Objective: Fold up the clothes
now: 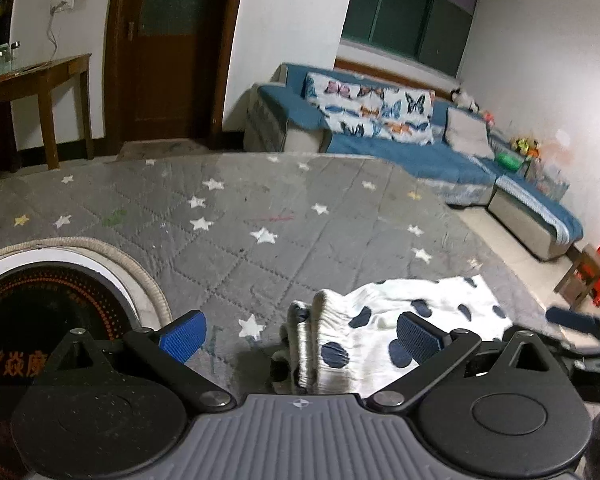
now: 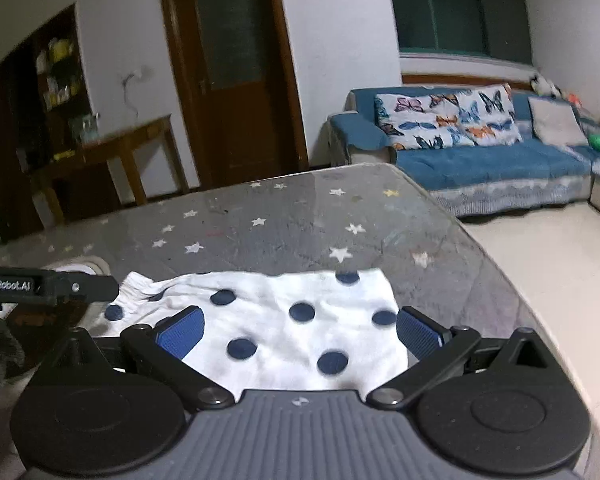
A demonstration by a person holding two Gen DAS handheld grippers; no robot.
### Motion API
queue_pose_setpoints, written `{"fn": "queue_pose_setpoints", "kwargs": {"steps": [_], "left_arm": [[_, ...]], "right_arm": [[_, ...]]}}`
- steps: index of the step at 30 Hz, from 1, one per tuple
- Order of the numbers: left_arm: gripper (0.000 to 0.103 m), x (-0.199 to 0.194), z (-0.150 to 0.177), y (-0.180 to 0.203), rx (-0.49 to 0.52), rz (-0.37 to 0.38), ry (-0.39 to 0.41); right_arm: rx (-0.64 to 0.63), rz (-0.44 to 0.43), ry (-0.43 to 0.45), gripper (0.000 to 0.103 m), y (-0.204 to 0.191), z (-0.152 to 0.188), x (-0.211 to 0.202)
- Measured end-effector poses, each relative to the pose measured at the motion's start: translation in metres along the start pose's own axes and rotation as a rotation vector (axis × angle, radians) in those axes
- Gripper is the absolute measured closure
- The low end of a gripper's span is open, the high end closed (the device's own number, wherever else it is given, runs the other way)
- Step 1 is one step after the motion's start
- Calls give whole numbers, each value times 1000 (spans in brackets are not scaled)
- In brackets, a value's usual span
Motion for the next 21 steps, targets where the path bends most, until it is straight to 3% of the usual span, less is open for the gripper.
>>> {"fn": "queue_pose_setpoints", "kwargs": {"steps": [8,17,21], "left_arm": [[0,-14,10,3,68,-17,36],[0,-5,34,5,157,-80,23],[0,1,39,-1,163,-104,13]], "right_arm": [[16,-37,-8,0,-9,29,-15],[-1,-26,-107,0,-11,66,-18],[-54,-25,-131,0,-19,67,-21]]}}
Point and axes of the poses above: each gripper's, at about its wrist camera, not at the fingertips, and x roughly the way its jaws point, y to its right, z to its underside, the point moved 4 cm from there along x, roughly the way its jaws point, and after that the axes turned 15 degrees about -z, right-handed, at the moved point
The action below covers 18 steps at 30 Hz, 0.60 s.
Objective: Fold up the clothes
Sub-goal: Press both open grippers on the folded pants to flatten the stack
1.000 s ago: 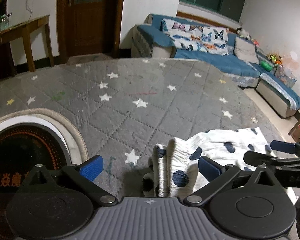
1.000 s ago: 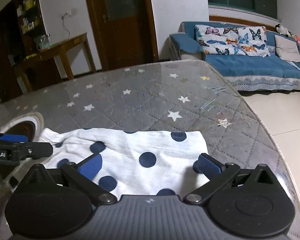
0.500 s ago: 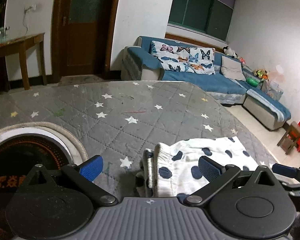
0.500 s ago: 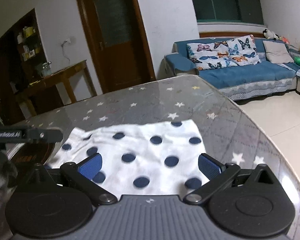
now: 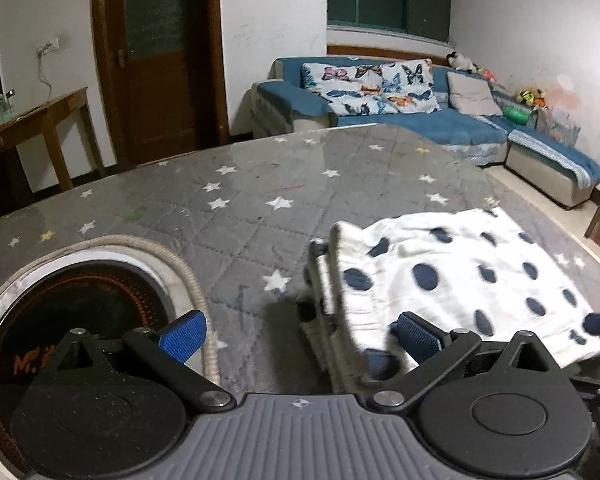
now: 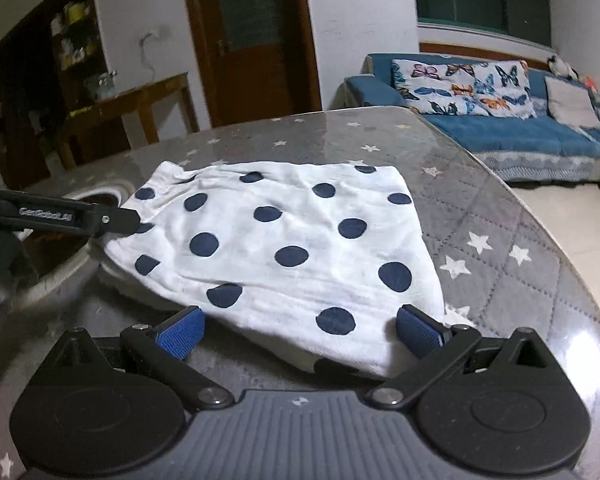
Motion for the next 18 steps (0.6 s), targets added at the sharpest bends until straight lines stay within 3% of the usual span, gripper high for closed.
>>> {"fn": "queue_pose_setpoints", "kwargs": {"steps": [8,18], "left_arm": [[0,7,2,-9,-37,8,-23],[0,15,7,-10,-52,27,-49]], "right_arm": [[-58,-12,28,0,-9,-50,20],[51,-21,-66,0,8,-95,103]]}}
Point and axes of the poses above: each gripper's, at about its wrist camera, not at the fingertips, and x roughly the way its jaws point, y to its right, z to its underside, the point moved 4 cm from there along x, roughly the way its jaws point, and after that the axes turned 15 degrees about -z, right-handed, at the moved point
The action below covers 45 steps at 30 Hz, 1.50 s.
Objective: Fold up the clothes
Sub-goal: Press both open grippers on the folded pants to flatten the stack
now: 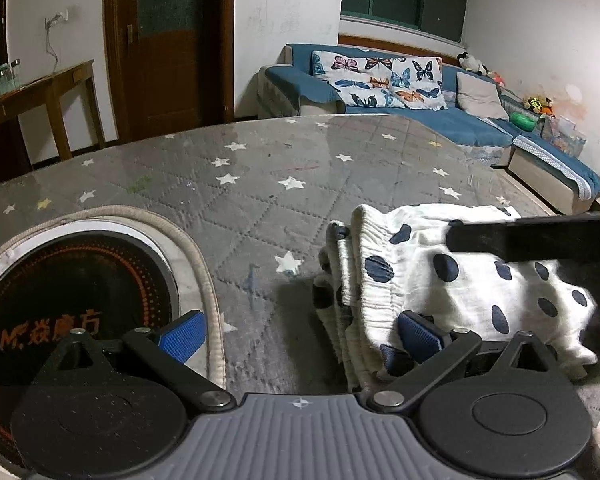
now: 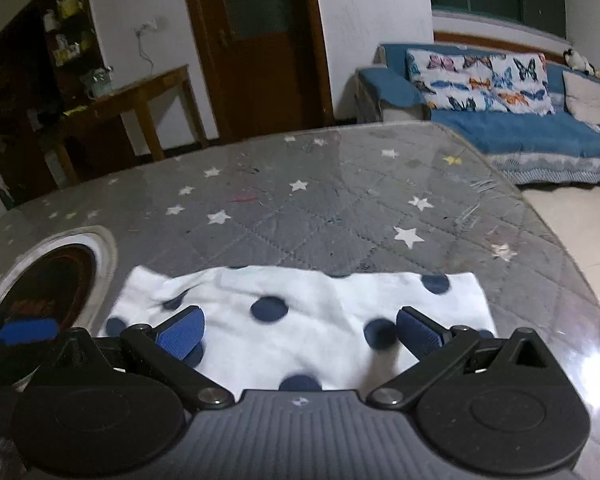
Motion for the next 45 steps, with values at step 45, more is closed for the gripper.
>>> {"fn": "queue_pose_setpoints", "kwargs": {"steps": [45], "left_arm": [[0,-7,5,-16,-69,16,-27]], "right_arm": [[-210,21,3,0,-51,73,-36]]}}
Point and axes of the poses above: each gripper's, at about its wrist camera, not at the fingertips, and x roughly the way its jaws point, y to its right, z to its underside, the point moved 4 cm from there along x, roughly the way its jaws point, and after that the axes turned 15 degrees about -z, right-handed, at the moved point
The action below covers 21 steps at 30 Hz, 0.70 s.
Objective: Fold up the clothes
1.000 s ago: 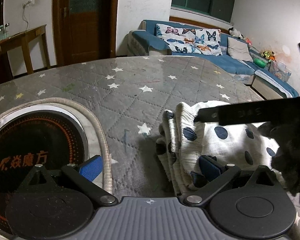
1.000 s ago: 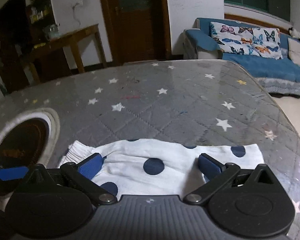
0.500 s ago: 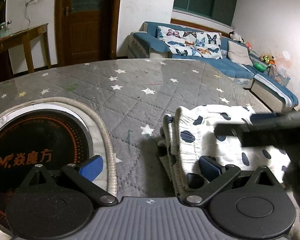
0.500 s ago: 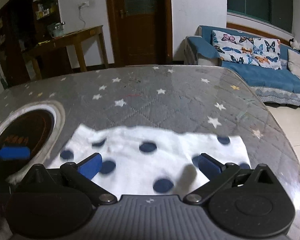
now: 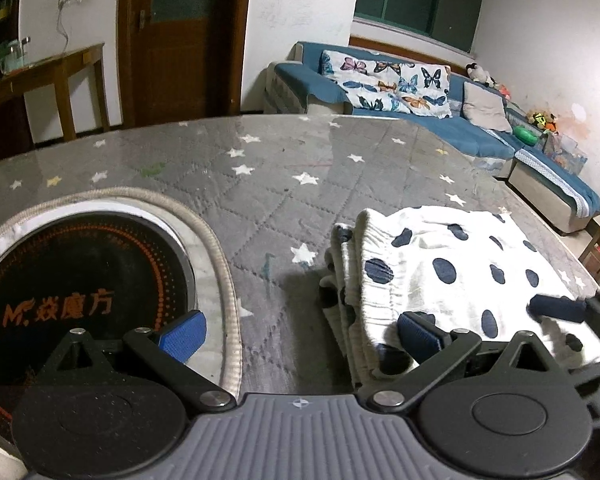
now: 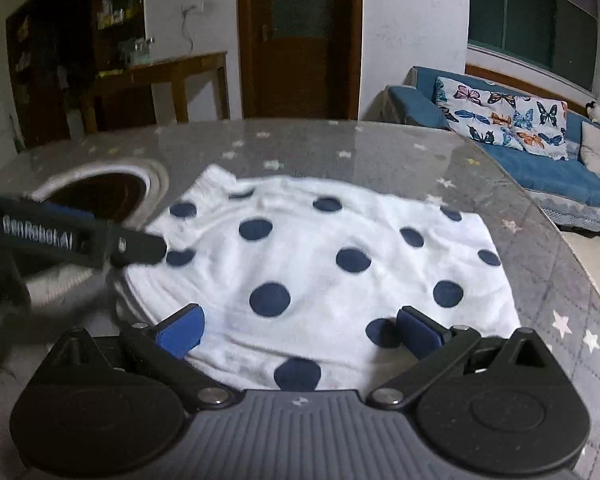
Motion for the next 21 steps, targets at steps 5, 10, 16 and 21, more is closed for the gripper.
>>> {"fn": "queue_pose_setpoints", "kwargs": {"steps": [5,10,16,21], "left_arm": [[0,1,1,-1,-7,-1,-7],[0,0,2,-1,-12,2,-13],[0,-6,3,-4,-19,9,-5],[0,-16,7,-3,-10,23,5]], "right_arm": [[-26,2,59,0,-11,-9,-11],[-12,-26,35,0,-16,-6,4],[21,-22,69,0,-14,0,-12],[22,-7,94,0,-18,11,-29]]}}
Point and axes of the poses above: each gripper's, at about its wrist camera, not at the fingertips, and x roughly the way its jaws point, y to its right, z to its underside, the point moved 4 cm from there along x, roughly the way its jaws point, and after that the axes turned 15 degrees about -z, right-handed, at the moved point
